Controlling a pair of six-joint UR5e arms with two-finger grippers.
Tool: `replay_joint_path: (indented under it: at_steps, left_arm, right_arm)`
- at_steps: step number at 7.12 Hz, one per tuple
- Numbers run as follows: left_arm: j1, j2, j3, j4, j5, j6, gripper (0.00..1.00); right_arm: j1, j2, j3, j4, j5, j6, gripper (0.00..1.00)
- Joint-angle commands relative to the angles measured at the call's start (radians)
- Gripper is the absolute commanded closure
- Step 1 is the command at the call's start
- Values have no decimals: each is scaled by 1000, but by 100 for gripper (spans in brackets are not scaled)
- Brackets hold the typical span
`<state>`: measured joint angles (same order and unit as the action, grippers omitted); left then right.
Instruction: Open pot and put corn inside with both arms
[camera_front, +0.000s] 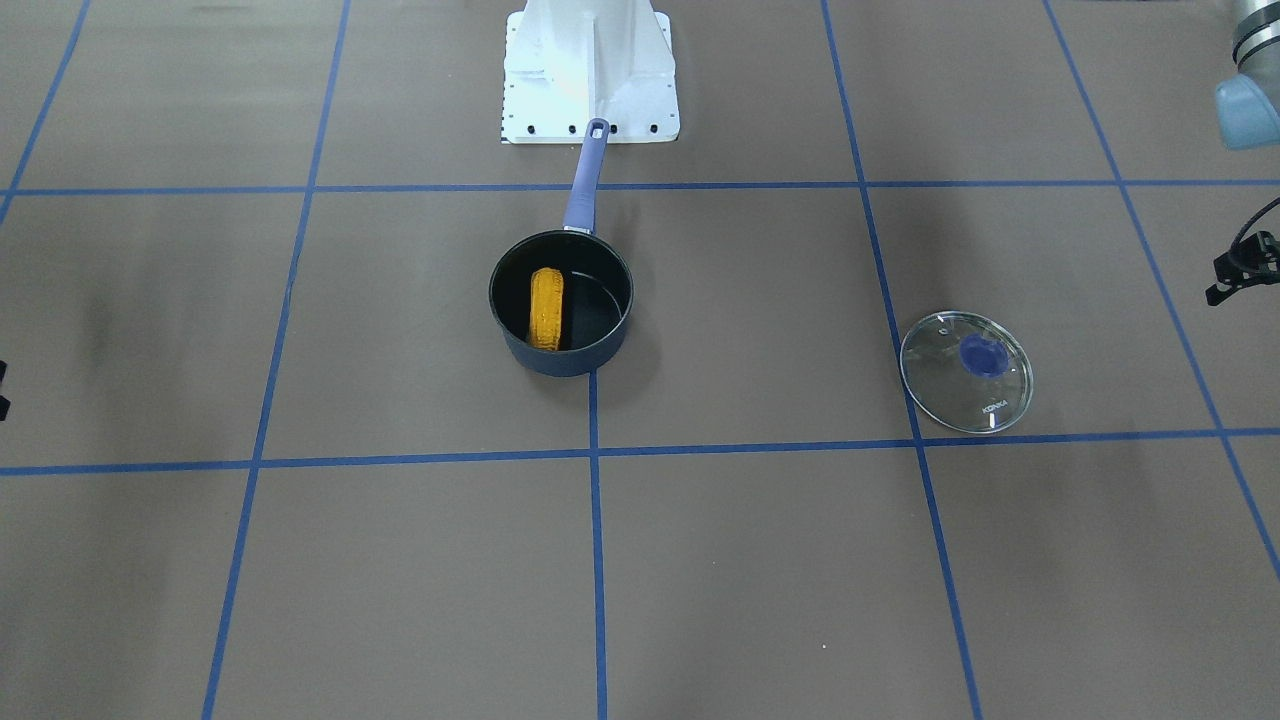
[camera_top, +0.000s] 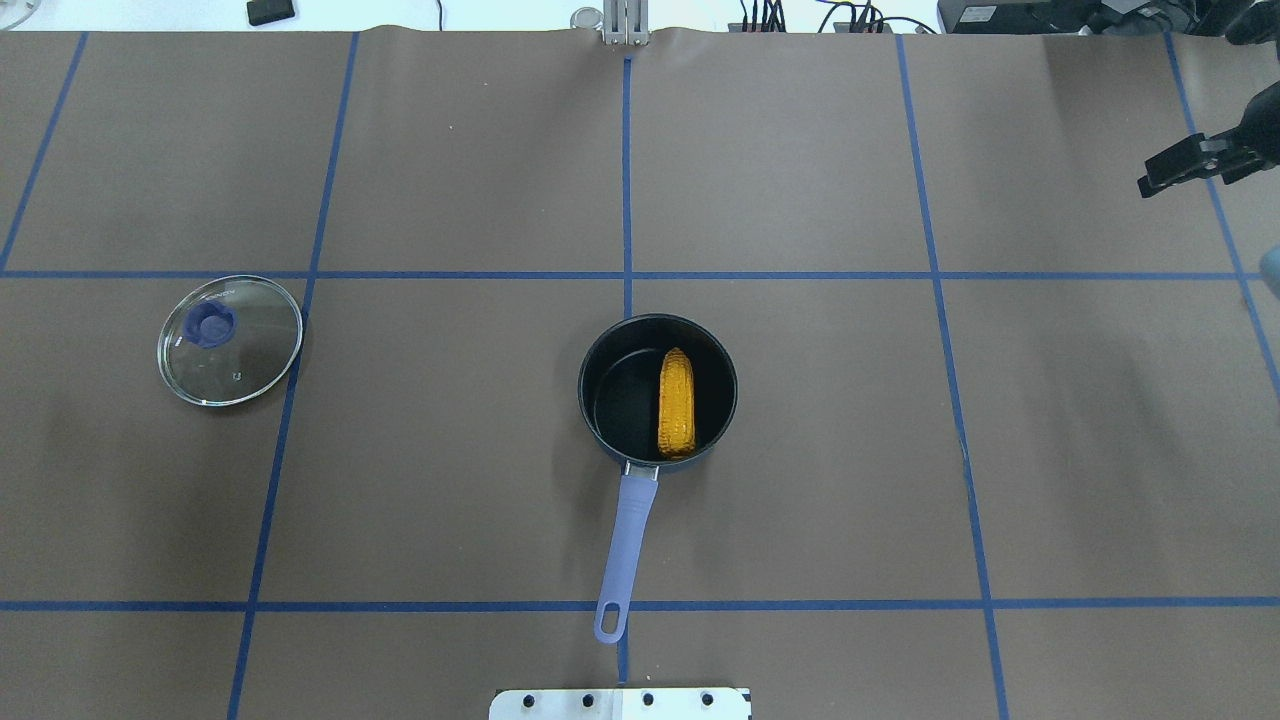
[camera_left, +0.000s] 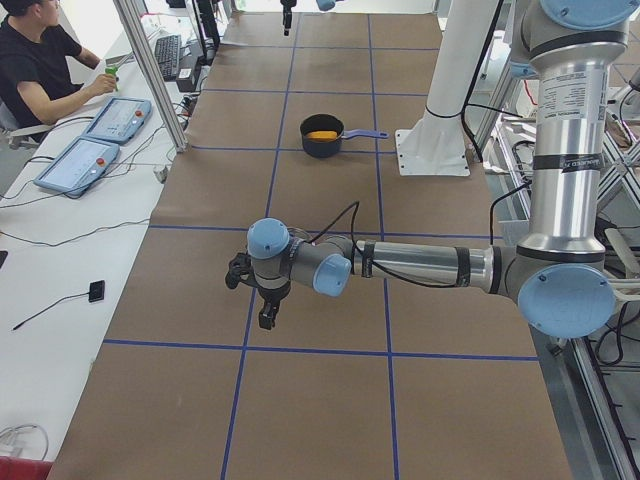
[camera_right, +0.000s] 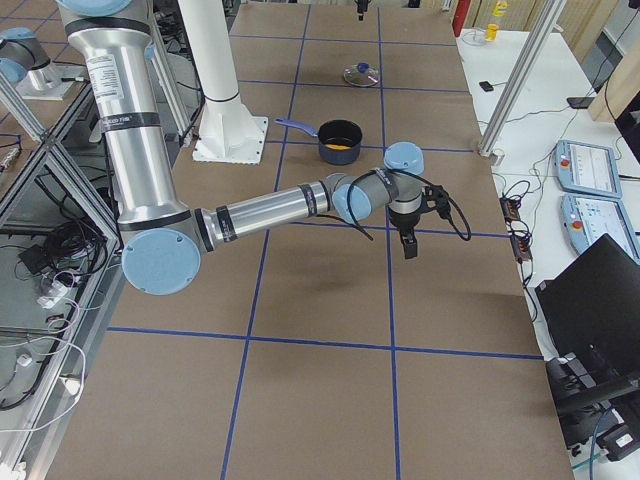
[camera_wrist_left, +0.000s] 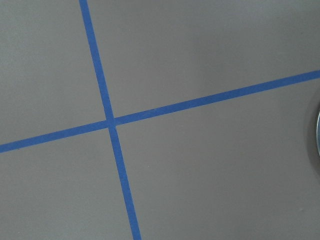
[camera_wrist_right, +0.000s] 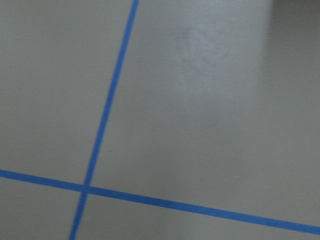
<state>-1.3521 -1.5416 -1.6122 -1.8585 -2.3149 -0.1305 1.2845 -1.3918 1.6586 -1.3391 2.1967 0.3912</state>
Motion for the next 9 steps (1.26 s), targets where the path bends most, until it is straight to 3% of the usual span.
replay_joint_path:
  at_steps: [1,2,3,4,5,9]
  left_arm:
    - [-1,3,0,-1,6,0,0]
    - [-1,3,0,-2,6,0,0]
    - [-1,3,0,-2,5,0,0]
    - [-1,3,0,-2,5,0,0]
    - [-1,3,-2,-2,-1,0,0]
    - [-1,1,0,-2,-4,-1,0]
  right_arm:
    - [103,-10,-28,-26,20,-28,0]
    - [169,-13,-40,-73,23,-31,0]
    - [211,-16,-39,-207,23,-105,0]
    - [249,-16,-39,-315,20,-364,0]
    - [268,-42,-28,-395,21,-471,0]
    - [266,-119,0,-390,52,-471,0]
